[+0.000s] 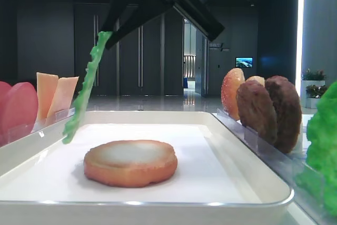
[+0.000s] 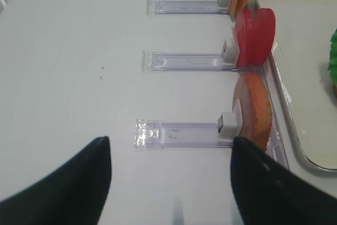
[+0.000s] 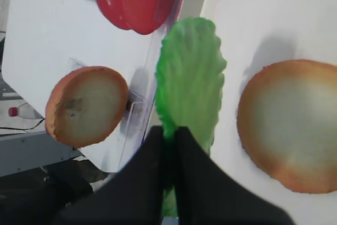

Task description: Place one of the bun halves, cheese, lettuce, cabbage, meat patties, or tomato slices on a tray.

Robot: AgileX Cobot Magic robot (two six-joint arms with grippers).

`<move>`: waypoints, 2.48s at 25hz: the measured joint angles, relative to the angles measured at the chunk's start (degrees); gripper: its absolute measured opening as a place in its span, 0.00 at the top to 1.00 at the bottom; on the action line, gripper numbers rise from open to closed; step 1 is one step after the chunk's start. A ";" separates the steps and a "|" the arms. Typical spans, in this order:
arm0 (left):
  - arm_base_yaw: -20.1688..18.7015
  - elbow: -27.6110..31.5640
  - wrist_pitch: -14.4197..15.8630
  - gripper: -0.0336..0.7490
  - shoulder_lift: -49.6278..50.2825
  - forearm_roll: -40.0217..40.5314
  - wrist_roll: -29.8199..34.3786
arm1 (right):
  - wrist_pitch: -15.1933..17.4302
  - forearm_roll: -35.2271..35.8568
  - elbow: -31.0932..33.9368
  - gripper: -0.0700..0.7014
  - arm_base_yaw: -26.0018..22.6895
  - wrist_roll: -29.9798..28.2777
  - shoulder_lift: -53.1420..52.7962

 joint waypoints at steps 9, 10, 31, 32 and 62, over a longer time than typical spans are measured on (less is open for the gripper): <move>0.00 0.00 0.00 0.27 0.00 0.00 0.00 | -0.10 -1.04 0.53 0.89 0.00 0.57 0.19; 0.00 0.00 0.00 0.27 0.00 0.00 0.00 | -0.11 -1.04 0.95 0.89 0.00 0.63 0.40; 0.00 0.00 0.00 0.27 0.00 0.00 0.00 | 1.31 -18.70 1.72 0.89 -0.49 11.32 1.09; 0.00 0.00 0.00 0.27 0.00 0.00 0.00 | 1.35 -19.29 1.72 0.89 -0.49 11.81 1.09; 0.00 0.00 0.00 0.27 0.00 0.00 0.00 | 16.66 -38.02 -6.79 0.14 -0.49 28.85 1.09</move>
